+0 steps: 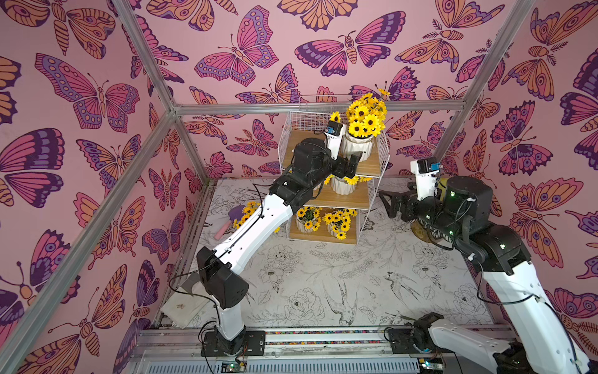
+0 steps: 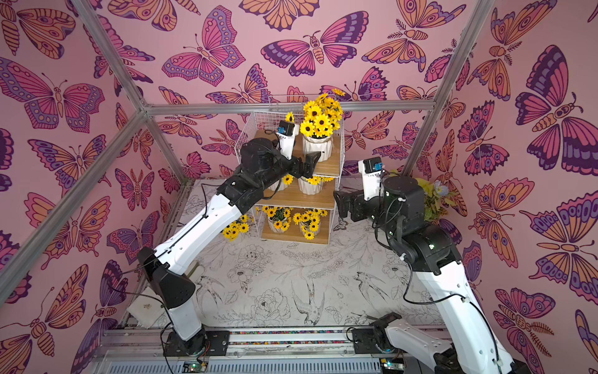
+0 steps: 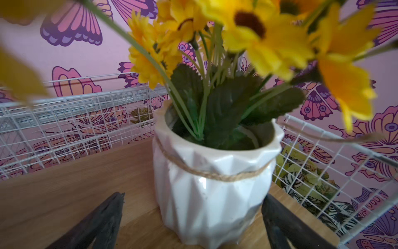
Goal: Take the sunflower pots off the shelves
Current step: Pick up the sunflower pot from the shelf.
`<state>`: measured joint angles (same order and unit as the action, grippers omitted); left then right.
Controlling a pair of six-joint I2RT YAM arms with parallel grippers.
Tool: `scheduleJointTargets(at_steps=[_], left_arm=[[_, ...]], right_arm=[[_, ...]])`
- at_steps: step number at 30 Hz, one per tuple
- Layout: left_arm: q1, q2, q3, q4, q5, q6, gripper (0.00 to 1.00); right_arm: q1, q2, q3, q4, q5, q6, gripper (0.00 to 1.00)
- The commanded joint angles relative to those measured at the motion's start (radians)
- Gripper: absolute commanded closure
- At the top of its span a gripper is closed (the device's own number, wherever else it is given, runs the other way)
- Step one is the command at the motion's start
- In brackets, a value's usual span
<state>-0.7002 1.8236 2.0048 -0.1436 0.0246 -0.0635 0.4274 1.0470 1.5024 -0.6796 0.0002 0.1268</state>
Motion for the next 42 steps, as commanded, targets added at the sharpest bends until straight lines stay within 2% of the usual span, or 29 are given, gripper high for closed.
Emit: scheduleJointTargets(at_steps=[1, 15, 42], left_arm=[[0.013, 0.038, 0.023, 0.018, 0.034, -0.01, 0.0], [0.029, 0.129, 0.115, 0.032, 0.161, -0.057, 0.0], [0.038, 0.31, 0.333, -0.038, 0.209, -0.015, 0.0]], right_arm=[[0.007, 0.004, -0.017, 0.031, 0.008, 0.006, 0.01], [0.008, 0.01, -0.042, 0.04, 0.001, 0.007, 0.01], [0.016, 0.018, -0.066, 0.063, -0.02, 0.02, 0.01]])
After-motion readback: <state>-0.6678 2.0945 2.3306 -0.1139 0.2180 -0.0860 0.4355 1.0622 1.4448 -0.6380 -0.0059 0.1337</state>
